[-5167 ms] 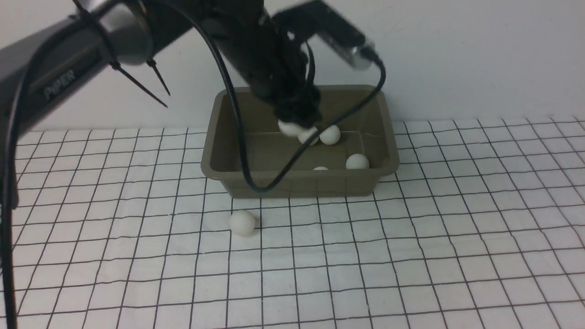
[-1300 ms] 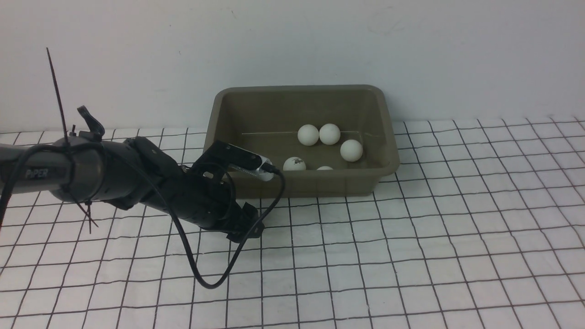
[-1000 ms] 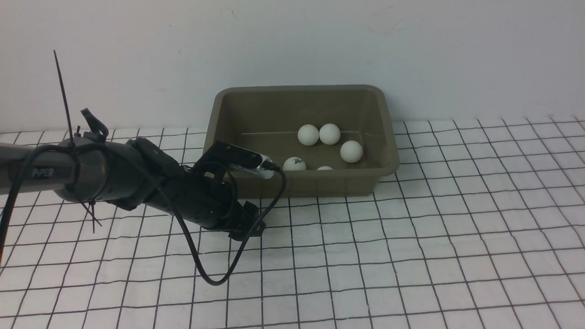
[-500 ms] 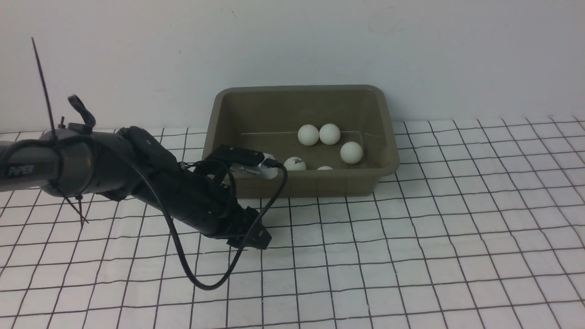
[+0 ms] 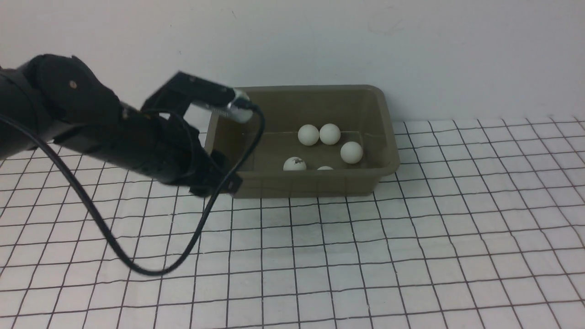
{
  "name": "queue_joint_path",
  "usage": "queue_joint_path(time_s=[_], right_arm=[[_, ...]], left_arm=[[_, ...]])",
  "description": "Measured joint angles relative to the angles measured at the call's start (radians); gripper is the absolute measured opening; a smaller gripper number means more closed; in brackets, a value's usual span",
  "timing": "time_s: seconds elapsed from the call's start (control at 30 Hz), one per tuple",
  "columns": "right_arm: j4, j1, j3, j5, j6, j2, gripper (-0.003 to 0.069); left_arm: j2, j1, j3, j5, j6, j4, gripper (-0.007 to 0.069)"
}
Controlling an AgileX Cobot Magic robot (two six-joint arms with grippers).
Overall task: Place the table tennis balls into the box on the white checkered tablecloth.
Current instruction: 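Drop the ball into the bin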
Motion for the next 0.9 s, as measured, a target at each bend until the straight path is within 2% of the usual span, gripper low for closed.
queue_joint_path(time_s=[0.07, 0.23, 0.57, 0.67, 0.9], right_arm=[[0.0, 0.0, 0.0, 0.0, 0.0, 0.0, -0.0017], [0.0, 0.0, 0.0, 0.0, 0.0, 0.0, -0.0017], [0.001, 0.0, 0.0, 0.001, 0.0, 0.0, -0.0017], [0.001, 0.0, 0.0, 0.007, 0.0, 0.0, -0.0017], [0.001, 0.0, 0.0, 0.008, 0.0, 0.0, -0.0017]], left_arm=[[0.016, 0.0, -0.05, -0.088, -0.021, -0.004, 0.0353], [0.179, 0.002, -0.226, -0.115, -0.075, 0.032, 0.0353], [0.541, 0.002, -0.618, 0.081, -0.076, 0.062, 0.0353], [0.592, 0.002, -0.7, 0.127, -0.02, 0.062, 0.0353], [0.624, 0.002, -0.719, 0.146, 0.125, 0.035, 0.0365]])
